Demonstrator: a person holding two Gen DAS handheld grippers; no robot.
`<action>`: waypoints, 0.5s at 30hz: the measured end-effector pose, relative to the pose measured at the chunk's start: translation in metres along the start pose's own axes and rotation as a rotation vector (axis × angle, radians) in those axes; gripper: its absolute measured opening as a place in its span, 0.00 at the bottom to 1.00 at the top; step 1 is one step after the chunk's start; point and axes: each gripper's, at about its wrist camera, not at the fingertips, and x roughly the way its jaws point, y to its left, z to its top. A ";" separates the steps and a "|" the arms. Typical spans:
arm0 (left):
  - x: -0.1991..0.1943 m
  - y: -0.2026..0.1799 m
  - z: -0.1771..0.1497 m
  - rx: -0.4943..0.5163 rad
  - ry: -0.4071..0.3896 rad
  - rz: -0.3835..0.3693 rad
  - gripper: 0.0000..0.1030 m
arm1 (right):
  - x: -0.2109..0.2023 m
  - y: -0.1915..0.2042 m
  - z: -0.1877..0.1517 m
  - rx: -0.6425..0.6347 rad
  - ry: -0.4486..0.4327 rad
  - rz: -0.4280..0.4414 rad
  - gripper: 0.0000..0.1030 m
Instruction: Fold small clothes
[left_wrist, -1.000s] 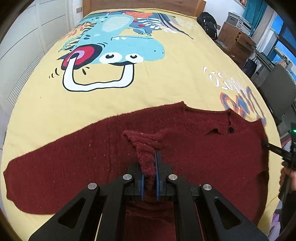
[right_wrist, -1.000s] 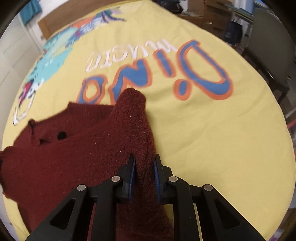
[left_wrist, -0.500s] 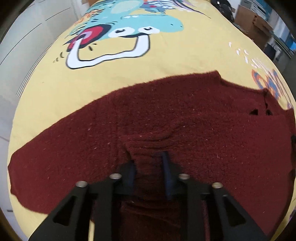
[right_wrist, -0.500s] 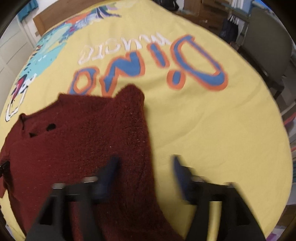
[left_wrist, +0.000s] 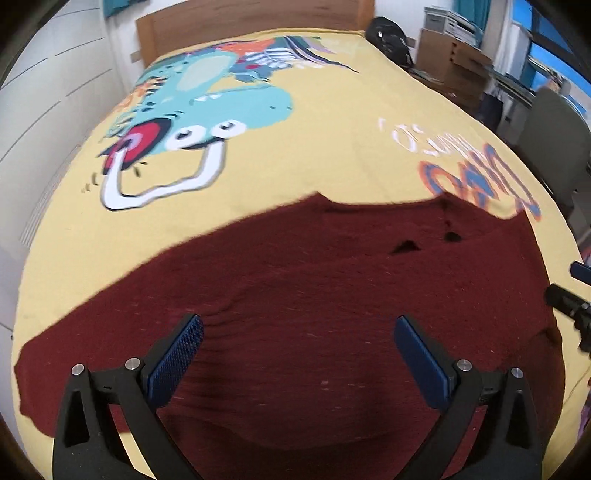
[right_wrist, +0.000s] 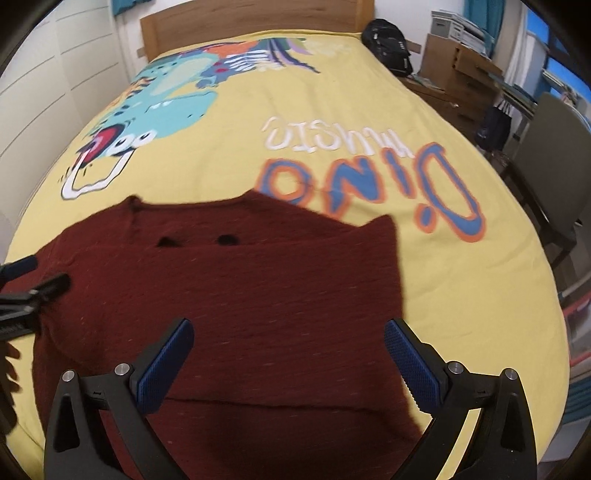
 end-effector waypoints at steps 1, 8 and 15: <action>0.006 -0.005 -0.003 0.011 0.006 0.000 0.99 | 0.005 0.006 -0.003 -0.009 0.000 0.002 1.00; 0.059 -0.020 -0.040 0.070 0.115 0.029 0.99 | 0.054 0.036 -0.029 -0.074 0.076 0.007 1.00; 0.059 -0.002 -0.041 0.041 0.106 0.023 0.99 | 0.066 0.012 -0.037 -0.038 0.085 -0.023 1.00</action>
